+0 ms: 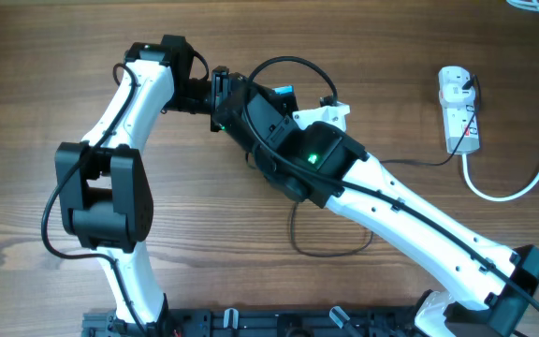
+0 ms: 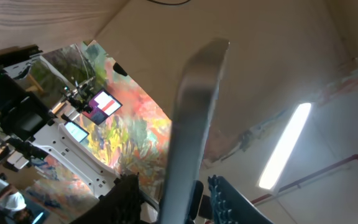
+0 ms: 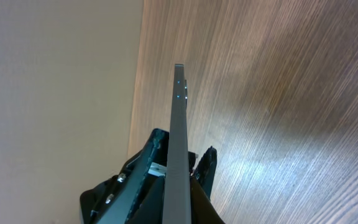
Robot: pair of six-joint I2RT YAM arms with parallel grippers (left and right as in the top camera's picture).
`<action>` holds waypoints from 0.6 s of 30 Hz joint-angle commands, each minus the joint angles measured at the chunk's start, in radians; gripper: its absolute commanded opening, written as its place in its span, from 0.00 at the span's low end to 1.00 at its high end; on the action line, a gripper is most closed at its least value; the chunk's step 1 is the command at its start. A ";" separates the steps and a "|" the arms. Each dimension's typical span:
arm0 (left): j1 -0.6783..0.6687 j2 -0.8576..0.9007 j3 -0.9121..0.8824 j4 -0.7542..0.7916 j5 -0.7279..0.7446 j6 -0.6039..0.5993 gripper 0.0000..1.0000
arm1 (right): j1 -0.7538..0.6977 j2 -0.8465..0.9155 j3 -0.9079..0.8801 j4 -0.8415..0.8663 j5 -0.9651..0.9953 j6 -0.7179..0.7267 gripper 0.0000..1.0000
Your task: Plug charger to phone and switch on socket
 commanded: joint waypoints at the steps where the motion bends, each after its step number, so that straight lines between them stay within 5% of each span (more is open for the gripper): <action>1: -0.004 -0.028 -0.001 0.000 0.022 -0.002 0.35 | -0.001 0.002 0.005 0.012 -0.005 0.007 0.05; 18: -0.004 -0.028 -0.001 -0.009 0.022 -0.003 0.21 | 0.000 0.002 0.004 0.019 -0.035 0.007 0.08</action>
